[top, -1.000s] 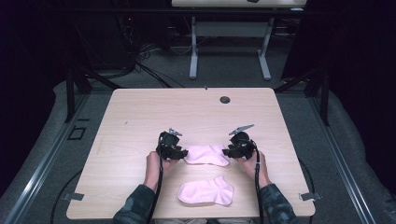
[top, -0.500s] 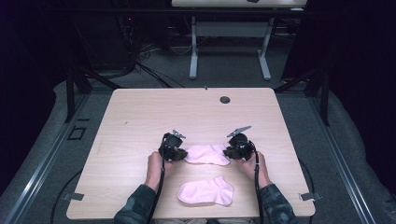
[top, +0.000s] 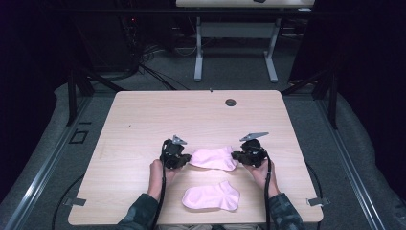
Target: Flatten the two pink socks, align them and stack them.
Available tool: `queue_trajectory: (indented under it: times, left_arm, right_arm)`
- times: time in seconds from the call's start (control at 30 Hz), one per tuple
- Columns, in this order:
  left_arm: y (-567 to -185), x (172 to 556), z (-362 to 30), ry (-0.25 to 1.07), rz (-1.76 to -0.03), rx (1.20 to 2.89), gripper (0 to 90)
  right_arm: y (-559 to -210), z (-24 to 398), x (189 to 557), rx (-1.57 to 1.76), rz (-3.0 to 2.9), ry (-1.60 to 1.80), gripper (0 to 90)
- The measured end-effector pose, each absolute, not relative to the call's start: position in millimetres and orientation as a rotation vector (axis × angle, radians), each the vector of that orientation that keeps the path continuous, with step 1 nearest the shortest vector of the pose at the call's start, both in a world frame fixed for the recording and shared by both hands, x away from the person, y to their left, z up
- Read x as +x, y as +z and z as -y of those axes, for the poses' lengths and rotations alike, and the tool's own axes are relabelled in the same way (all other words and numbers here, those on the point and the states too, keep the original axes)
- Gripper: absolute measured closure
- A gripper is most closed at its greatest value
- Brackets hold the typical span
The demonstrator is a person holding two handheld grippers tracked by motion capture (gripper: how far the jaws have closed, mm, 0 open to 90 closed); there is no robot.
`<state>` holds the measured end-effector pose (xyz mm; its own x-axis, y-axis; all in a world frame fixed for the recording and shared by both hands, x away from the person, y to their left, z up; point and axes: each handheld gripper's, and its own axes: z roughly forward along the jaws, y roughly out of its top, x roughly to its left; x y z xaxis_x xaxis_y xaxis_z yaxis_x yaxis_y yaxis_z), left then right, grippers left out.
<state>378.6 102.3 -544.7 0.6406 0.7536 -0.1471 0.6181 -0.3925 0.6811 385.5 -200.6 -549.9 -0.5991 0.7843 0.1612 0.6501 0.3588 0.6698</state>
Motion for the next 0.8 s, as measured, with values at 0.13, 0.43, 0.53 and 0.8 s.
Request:
queue_trajectory:
  times: [0.13, 0.43, 0.53, 0.8]
  left_arm:
    - [-519, 358, -111, 0.232, -1.033, 2.089, 89.7]
    - [-505, 330, -122, 0.177, -1.009, 2.075, 89.6]
    - [-505, 317, -130, 0.092, -0.998, 2.027, 89.6]
    - [-514, 294, -136, 0.038, -1.004, 2.021, 89.3]
  right_arm:
    - [-521, 205, 361, 1.234, -2.405, 1.128, 86.2]
    - [-502, 204, 331, 1.161, -2.442, 1.12, 86.0]
    - [-499, 203, 318, 1.136, -2.469, 1.113, 85.9]
    - [-504, 204, 296, 1.124, -2.507, 1.123, 85.7]
